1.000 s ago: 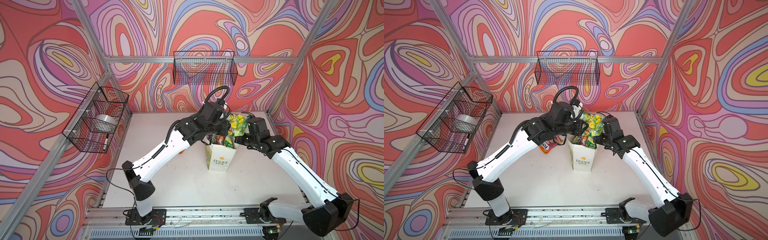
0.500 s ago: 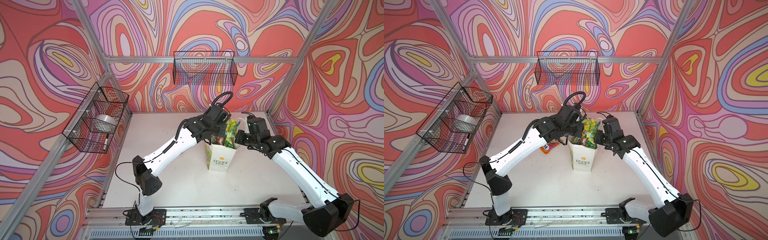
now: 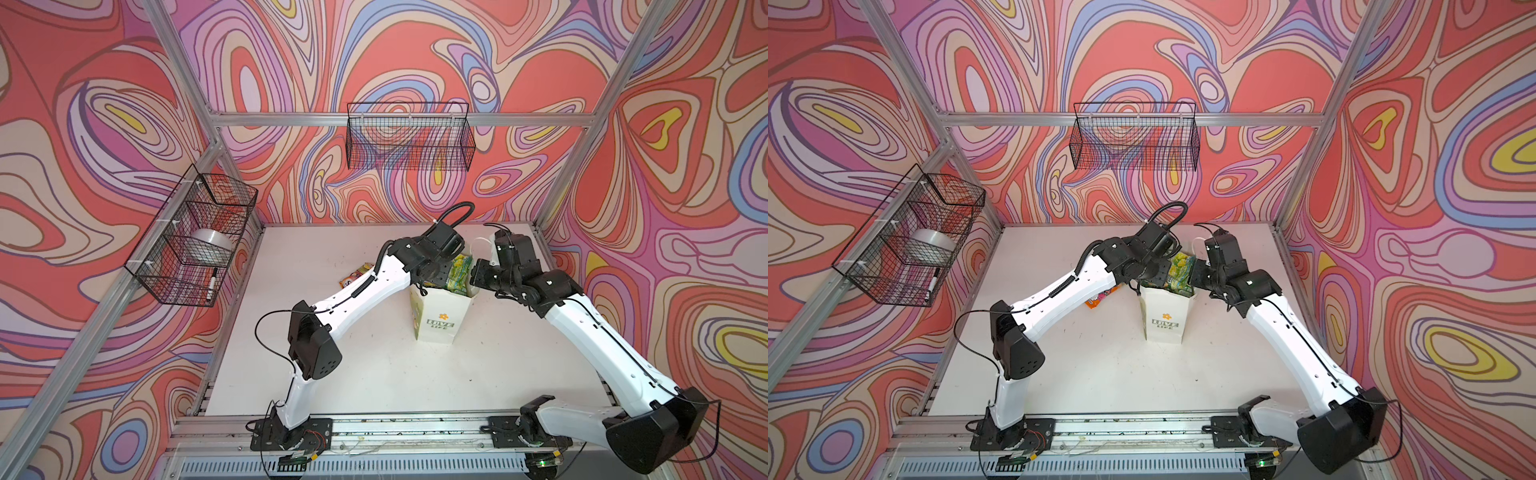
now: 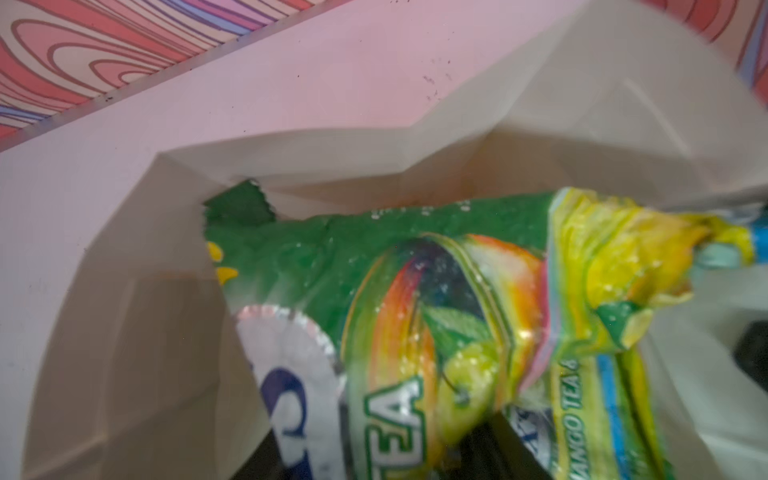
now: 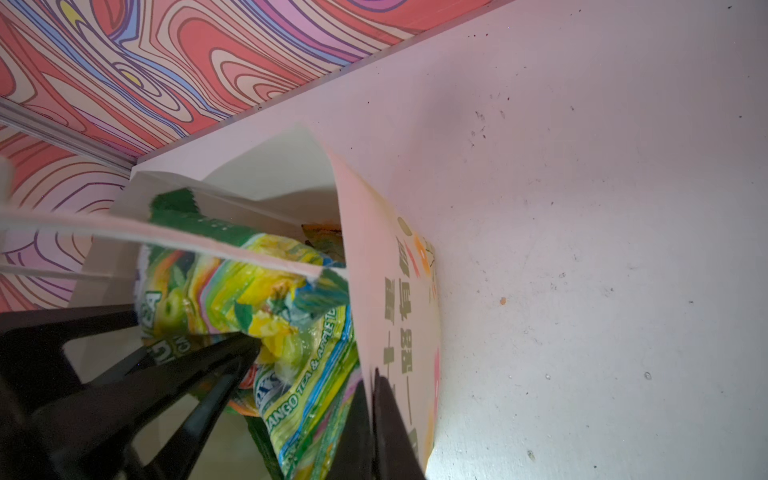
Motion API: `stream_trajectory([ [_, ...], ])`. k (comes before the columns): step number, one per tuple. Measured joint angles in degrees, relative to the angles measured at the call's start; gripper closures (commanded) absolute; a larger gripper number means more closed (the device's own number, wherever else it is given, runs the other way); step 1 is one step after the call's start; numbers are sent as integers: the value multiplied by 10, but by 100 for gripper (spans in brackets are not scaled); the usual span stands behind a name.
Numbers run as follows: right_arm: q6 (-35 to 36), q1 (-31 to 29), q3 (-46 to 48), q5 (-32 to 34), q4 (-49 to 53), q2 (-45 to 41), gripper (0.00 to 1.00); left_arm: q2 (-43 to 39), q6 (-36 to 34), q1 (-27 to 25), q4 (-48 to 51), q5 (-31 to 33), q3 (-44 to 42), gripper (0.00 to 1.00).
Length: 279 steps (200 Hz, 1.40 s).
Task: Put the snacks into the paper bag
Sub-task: 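Lift the green bag and carry it over the paper bag with the left gripper, then lower the green bag into the paper bag and open the left gripper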
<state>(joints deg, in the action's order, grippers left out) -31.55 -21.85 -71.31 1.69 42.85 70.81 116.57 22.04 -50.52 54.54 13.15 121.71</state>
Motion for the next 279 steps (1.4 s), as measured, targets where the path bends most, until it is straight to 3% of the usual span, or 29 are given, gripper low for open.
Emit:
stream_trajectory([
  [34,0,0,0,0,0,0,100,-11,0,0,-1,-10,0,26],
  [103,0,0,0,-1,0,0,100,-112,0,-4,-36,-74,25,26],
  [145,0,0,0,0,0,0,100,-44,0,-8,-47,-99,97,28],
  [195,0,0,0,2,5,-9,100,63,5,-8,-35,-120,95,31],
  [279,5,0,0,12,8,-16,100,70,17,-8,-50,-130,54,22],
])
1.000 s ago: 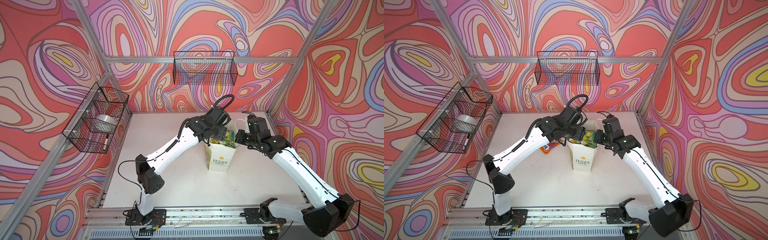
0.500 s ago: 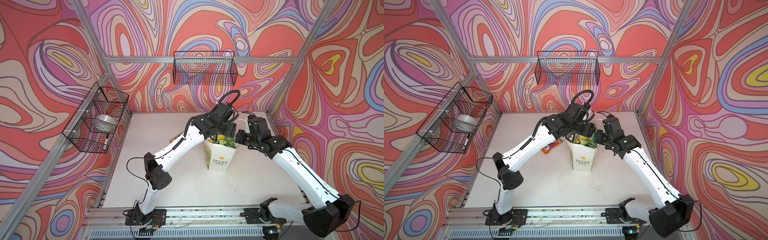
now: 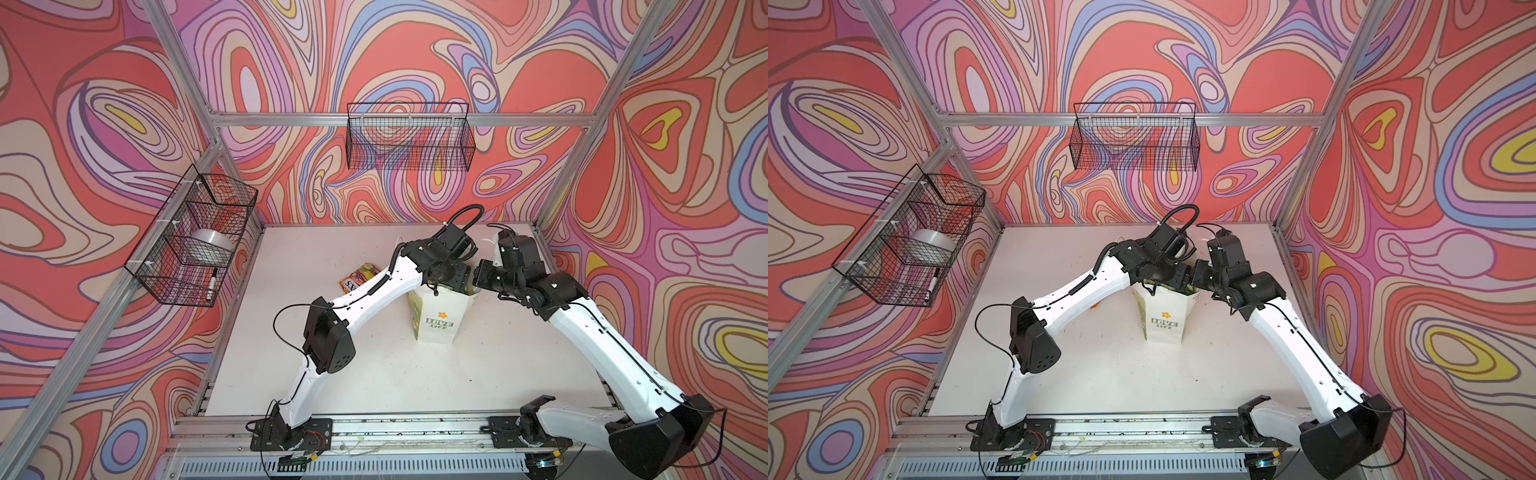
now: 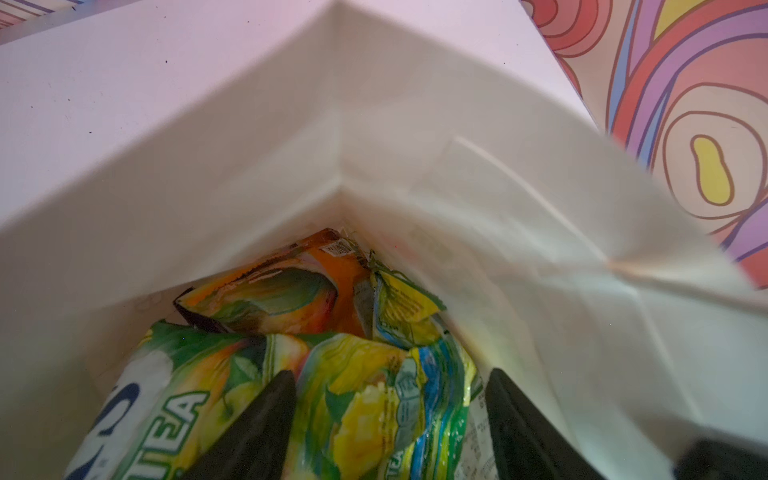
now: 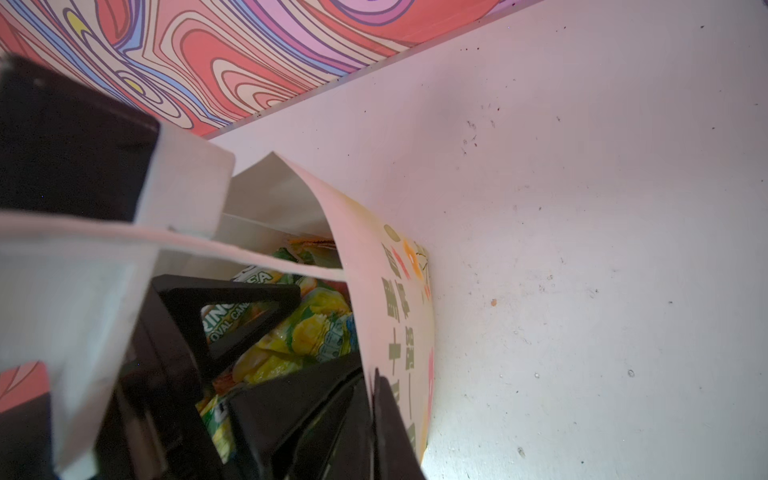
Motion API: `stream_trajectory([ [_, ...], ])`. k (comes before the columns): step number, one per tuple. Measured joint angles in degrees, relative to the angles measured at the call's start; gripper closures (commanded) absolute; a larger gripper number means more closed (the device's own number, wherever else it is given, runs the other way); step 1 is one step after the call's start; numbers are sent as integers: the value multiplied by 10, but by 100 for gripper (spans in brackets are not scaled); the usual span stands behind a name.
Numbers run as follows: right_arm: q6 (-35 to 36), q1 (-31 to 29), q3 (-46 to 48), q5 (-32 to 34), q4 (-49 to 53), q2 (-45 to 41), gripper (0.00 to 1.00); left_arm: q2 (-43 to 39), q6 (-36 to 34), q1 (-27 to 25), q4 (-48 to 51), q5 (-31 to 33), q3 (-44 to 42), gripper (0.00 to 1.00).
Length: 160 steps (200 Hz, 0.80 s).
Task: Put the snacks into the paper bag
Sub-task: 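Lower the green bag into the paper bag and open the left gripper, then raise the left gripper out of the paper bag toward the FOX'S FRUITS bag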
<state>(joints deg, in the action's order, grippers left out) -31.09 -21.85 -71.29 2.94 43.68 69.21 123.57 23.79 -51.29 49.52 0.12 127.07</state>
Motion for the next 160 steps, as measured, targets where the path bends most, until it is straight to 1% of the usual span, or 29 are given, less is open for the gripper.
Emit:
stream_trajectory([
  [17,0,0,0,0,0,0,100,-5,1,0,1,-12,3,14],
  [35,0,0,0,0,0,0,100,-24,3,0,3,-29,3,8],
  [61,0,0,0,4,1,0,100,-81,2,0,-2,-45,3,7],
  [91,0,0,0,5,3,-1,100,-189,-3,0,-40,-52,-4,5],
  [102,0,0,0,5,4,-2,100,-239,-6,0,-71,-52,-29,3],
  [122,0,0,0,6,6,-3,100,-342,-11,0,-126,-41,-108,0],
  [144,0,0,0,7,6,-5,100,-446,-17,1,-169,3,-208,0],
  [160,1,0,0,7,5,-5,100,-498,-18,7,-176,40,-266,0],
])
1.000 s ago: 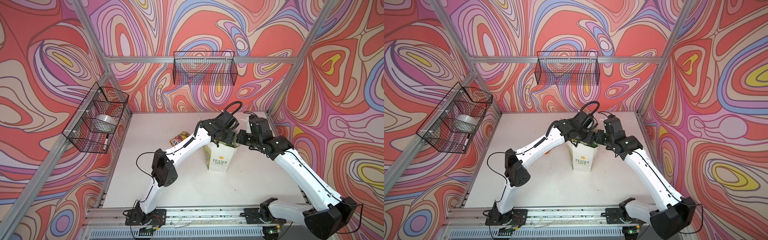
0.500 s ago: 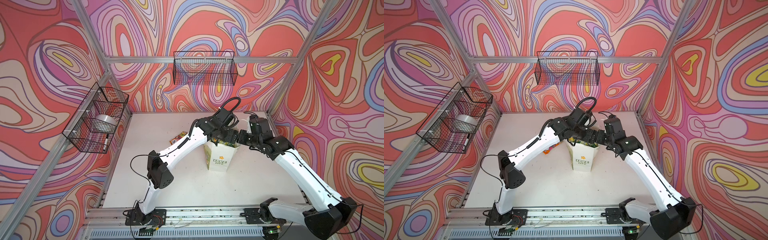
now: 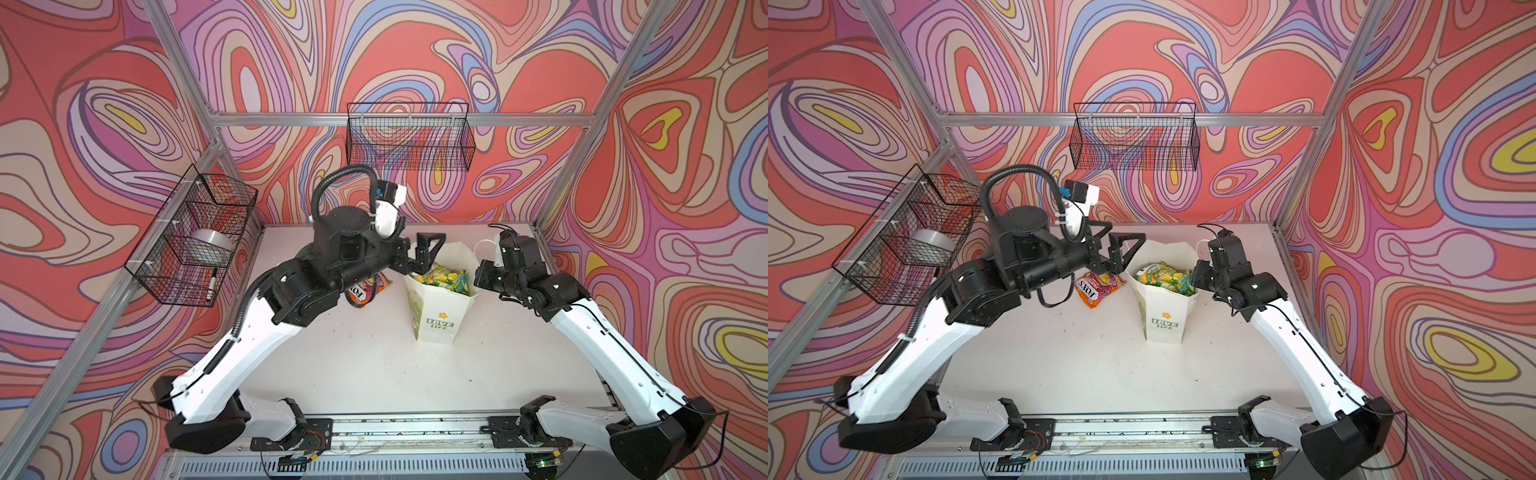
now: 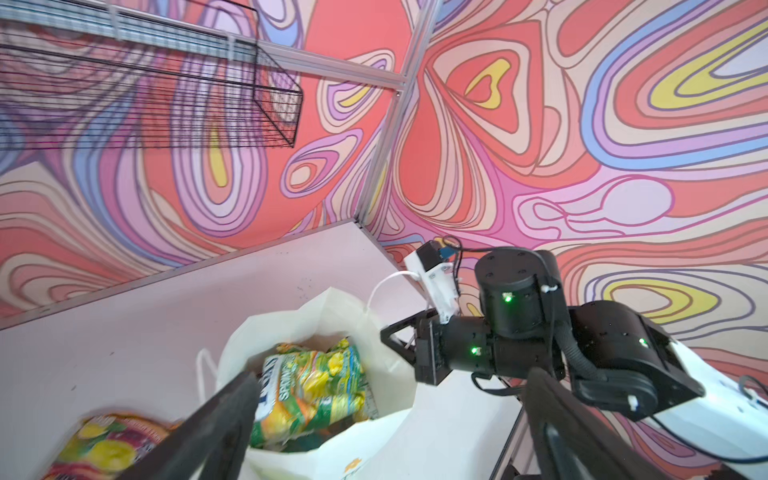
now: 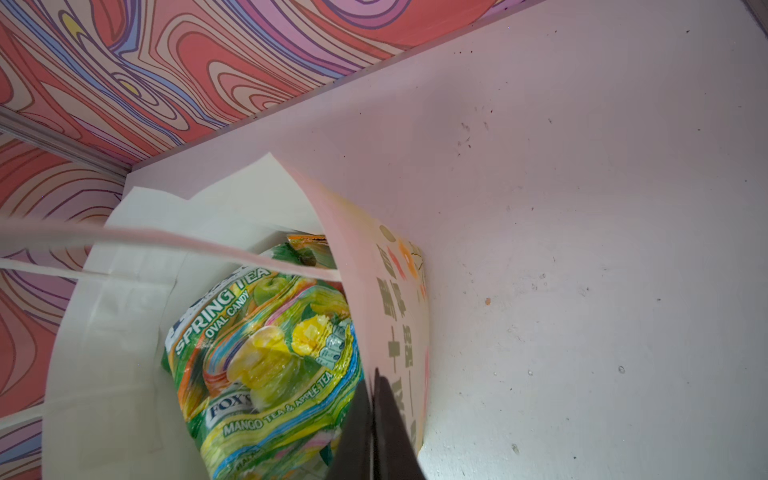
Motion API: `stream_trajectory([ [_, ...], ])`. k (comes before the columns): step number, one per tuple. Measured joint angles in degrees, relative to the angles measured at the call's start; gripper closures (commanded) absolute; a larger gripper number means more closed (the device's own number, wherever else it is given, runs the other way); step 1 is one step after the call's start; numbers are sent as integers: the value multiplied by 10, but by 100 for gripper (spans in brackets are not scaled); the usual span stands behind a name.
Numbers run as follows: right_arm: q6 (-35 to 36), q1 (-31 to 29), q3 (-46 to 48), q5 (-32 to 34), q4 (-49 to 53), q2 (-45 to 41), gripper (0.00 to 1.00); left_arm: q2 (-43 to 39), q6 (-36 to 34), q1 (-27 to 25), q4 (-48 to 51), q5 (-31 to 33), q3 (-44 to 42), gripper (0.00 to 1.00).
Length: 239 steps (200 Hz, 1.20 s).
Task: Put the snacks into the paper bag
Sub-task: 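Raise the left gripper out of the paper bag toward the FOX'S FRUITS bag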
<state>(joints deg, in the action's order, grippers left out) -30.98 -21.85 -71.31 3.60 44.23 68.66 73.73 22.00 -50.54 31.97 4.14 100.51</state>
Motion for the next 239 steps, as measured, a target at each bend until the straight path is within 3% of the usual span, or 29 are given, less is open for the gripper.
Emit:
stream_trajectory([
  [17,0,0,0,0,0,0,100,-47,6,27,3,32,-63,0],
  [62,2,0,0,-1,-1,0,100,-118,65,169,28,51,-255,0],
  [87,3,0,0,-1,-2,1,100,-80,98,252,28,-9,-324,0],
  [112,4,0,0,-4,-4,1,100,33,126,319,18,-73,-347,0],
  [164,5,0,0,-4,-4,1,100,285,168,329,17,-101,-261,0],
  [239,5,0,0,1,3,-10,100,376,218,329,13,-79,-187,0],
])
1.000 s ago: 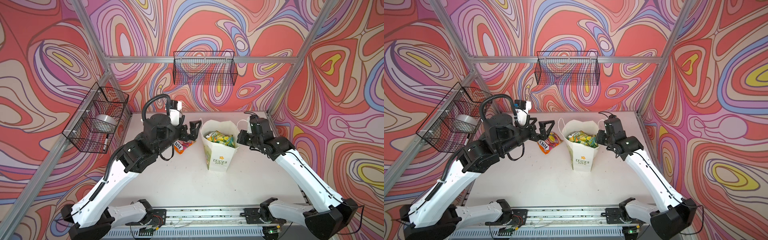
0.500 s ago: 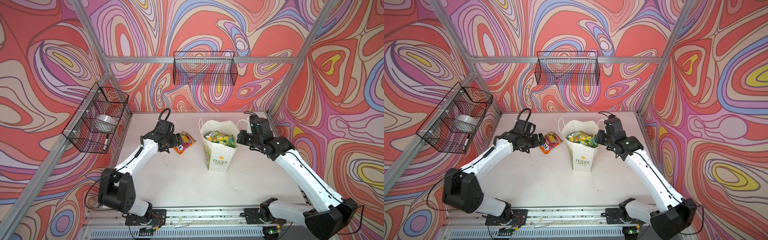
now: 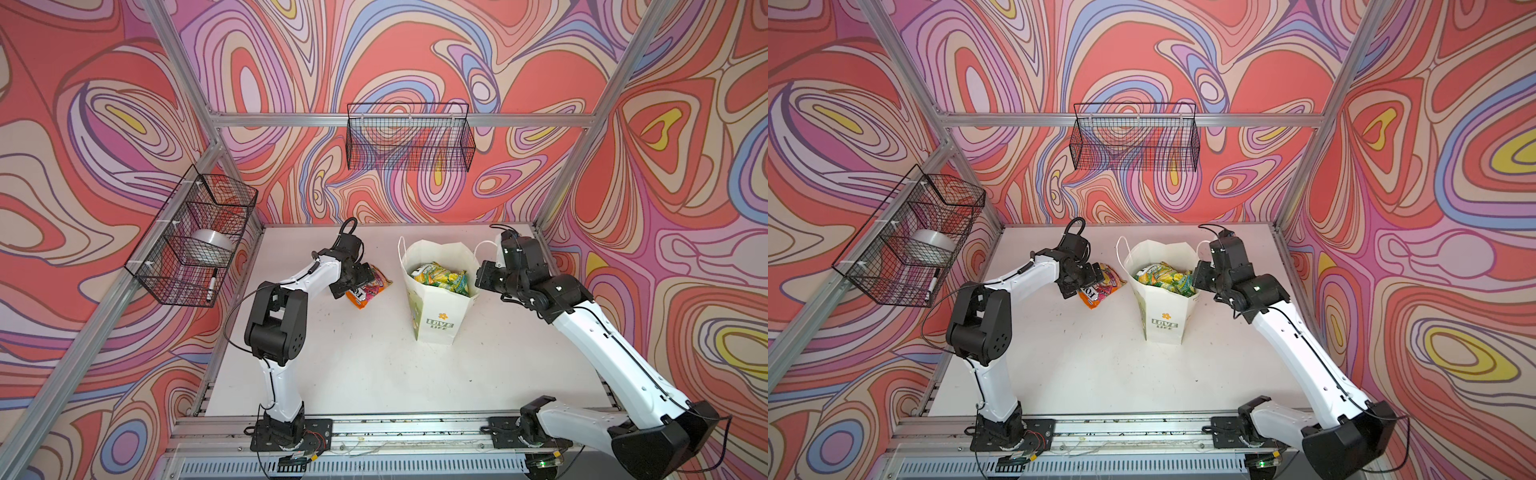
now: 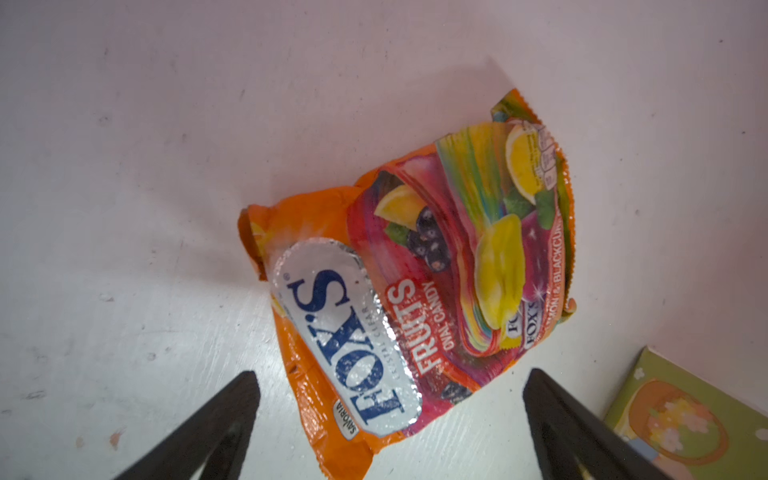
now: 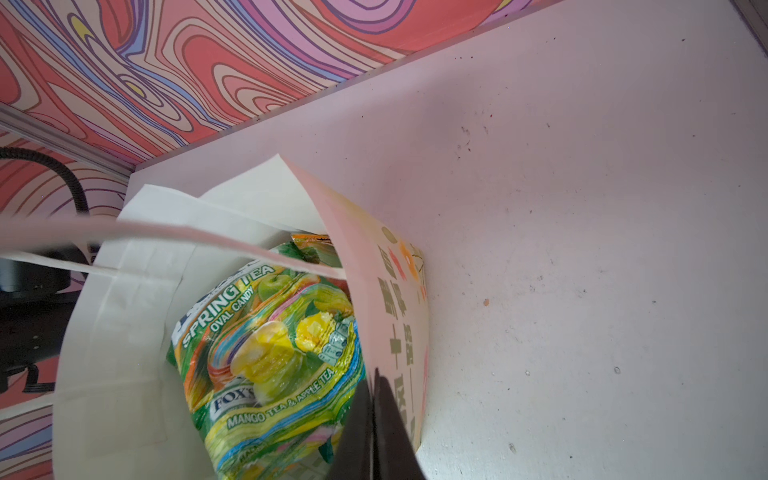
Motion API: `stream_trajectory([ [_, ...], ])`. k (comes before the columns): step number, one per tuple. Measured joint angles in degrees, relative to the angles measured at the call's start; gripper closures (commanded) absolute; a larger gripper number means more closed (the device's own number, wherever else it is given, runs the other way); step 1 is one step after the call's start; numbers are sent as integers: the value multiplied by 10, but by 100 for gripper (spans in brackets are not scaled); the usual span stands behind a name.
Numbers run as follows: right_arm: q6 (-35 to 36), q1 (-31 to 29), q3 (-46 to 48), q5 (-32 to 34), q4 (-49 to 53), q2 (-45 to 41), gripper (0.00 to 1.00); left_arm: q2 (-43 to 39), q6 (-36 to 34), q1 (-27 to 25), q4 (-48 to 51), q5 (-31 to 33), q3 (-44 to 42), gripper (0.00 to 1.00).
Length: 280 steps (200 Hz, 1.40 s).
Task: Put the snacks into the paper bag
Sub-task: 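Raise the left gripper out of the paper bag toward the FOX'S FRUITS bag, then grasp the orange FOX'S FRUITS bag on the table with the left gripper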
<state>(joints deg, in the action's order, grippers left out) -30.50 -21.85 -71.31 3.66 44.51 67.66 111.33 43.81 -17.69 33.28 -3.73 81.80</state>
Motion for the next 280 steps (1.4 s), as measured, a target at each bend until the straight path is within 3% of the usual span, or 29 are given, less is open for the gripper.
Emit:
stream_trajectory([
  [74,-1,0,0,-1,-3,0,100,66,3,0,-5,5,32,9],
  [155,-3,0,15,-1,-15,-12,100,68,3,1,-44,3,19,47],
  [234,-4,0,16,-2,-16,-12,100,-7,-3,1,-78,7,-55,71],
  [280,-4,0,16,-2,-16,-12,100,-101,-7,6,-76,16,-105,81],
])
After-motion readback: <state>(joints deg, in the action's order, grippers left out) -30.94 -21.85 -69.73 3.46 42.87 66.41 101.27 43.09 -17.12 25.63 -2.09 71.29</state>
